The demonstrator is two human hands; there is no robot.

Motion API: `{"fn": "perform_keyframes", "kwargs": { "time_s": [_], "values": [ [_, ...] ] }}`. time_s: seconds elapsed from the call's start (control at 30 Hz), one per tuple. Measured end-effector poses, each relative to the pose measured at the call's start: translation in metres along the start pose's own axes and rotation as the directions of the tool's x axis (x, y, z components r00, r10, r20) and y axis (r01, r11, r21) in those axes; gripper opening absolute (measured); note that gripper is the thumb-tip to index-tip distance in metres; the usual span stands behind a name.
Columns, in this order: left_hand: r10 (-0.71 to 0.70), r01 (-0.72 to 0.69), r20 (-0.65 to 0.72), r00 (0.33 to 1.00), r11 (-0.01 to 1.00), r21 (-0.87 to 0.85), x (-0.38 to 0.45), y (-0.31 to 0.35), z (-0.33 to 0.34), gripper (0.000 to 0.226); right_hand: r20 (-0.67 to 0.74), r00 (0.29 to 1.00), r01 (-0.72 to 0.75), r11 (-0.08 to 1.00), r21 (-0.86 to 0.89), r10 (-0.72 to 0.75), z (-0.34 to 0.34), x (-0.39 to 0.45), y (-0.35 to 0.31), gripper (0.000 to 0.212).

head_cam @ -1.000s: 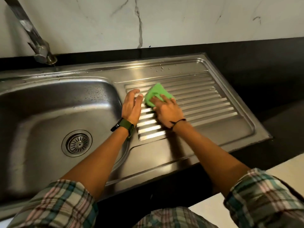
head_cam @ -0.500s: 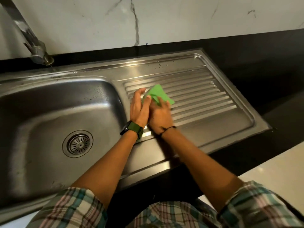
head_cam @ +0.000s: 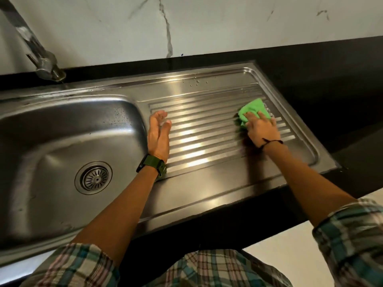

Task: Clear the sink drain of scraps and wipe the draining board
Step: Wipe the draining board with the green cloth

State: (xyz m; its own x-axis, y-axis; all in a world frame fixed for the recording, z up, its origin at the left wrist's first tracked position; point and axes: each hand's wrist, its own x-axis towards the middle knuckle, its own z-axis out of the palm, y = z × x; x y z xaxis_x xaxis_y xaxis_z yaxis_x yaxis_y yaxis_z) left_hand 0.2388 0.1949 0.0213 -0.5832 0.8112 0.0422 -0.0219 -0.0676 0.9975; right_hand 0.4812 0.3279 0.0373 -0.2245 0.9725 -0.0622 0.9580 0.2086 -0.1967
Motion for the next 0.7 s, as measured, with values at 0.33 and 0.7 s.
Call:
{"fn": "perform_keyframes", "kwargs": {
  "time_s": [0.33,0.7],
  "values": [
    [-0.071,0.072,-0.025,0.997,0.997,0.032,0.003,0.006,0.003,0.049,0.041,0.843,0.53,0.841,0.112,-0.537,0.047,-0.076,-0.173,0.058],
    [0.075,-0.199,0.3,0.951,0.89,0.411,-0.013,0.027,0.098,0.048,-0.033,0.991,0.124,0.989,-0.078,-0.127,-0.002,0.018,0.056,0.049]
  ]
}}
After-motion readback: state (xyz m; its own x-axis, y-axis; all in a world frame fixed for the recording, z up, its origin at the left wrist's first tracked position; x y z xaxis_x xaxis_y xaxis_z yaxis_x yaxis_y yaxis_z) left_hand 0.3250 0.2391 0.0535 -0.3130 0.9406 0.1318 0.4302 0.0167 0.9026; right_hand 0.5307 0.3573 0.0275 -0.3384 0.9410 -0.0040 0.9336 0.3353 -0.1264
